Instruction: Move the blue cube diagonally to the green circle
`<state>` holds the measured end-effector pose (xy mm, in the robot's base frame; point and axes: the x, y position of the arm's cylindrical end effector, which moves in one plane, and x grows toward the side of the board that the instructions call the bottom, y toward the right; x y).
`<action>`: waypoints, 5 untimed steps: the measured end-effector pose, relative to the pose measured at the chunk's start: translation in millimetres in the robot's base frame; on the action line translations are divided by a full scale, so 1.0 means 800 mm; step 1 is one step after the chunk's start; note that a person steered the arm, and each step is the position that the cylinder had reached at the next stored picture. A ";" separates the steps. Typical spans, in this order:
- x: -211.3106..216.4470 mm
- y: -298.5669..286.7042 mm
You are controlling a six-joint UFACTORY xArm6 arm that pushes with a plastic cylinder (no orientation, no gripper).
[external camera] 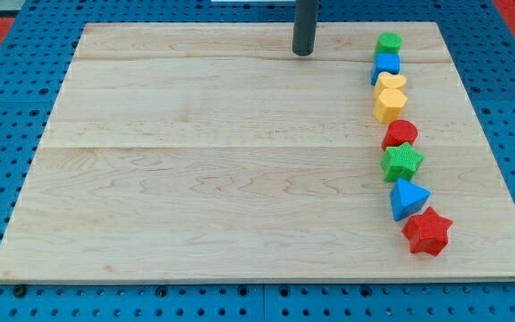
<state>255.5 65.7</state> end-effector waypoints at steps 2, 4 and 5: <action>-0.008 0.028; -0.037 0.078; -0.080 0.078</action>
<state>191.5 127.8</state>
